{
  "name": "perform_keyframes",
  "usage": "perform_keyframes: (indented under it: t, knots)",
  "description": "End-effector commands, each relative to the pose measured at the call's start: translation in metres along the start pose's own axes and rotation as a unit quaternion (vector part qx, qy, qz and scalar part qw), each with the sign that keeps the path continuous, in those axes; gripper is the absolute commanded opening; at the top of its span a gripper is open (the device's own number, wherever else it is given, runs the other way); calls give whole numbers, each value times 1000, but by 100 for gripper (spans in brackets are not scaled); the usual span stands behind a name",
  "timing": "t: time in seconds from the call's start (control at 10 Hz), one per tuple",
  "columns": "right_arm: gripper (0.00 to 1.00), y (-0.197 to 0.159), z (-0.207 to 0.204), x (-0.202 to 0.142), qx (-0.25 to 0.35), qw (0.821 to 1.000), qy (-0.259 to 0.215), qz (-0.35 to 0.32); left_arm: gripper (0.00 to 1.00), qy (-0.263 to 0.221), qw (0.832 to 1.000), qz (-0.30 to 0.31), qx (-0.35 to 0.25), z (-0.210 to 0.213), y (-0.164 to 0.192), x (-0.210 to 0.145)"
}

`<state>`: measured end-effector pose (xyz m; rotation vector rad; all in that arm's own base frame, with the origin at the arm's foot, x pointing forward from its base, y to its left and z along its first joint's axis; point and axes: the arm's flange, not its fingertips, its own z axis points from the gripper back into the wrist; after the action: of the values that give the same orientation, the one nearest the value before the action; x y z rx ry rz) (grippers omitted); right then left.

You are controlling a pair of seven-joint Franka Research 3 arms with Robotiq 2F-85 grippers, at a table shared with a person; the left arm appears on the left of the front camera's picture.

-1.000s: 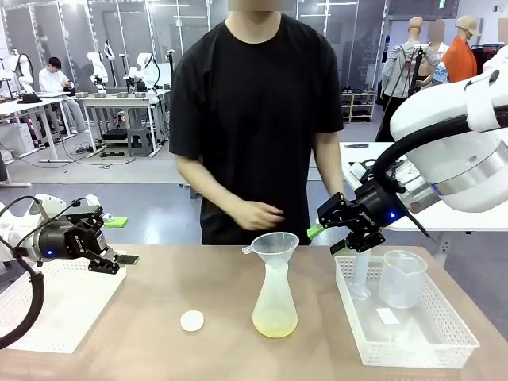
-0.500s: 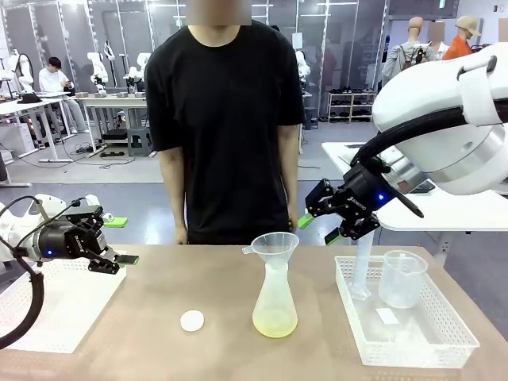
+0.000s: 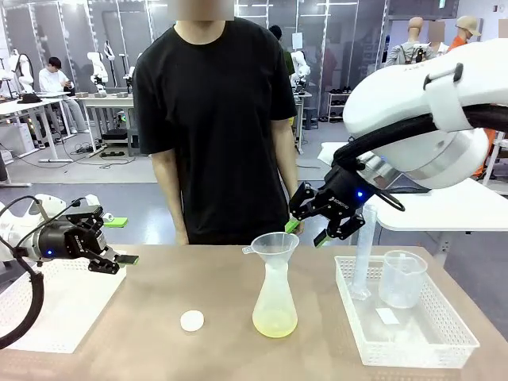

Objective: Prepare the solutions needed for the experiment.
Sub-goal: Once the solution is in the Big flask , pick up the Plastic Funnel and place it back into the right Organizing basket.

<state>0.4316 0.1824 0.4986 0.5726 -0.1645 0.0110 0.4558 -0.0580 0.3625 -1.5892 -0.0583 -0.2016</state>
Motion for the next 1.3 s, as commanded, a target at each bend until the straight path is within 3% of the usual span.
perform_keyframes:
  t: [0.0, 0.9, 1.2]
  knots:
    - [72, 13, -9, 11, -32, 999, 5, -12, 100, -5, 1000, -2, -7, -1, -2, 1]
    - [72, 26, -46, 24, -96, 994, 38, -22, 100, -5, 1000, -2, -7, -1, -2, 1]
    - [46, 30, -49, 22, -109, 992, 51, -22, 100, -5, 1000, -2, -7, -1, -2, 1]
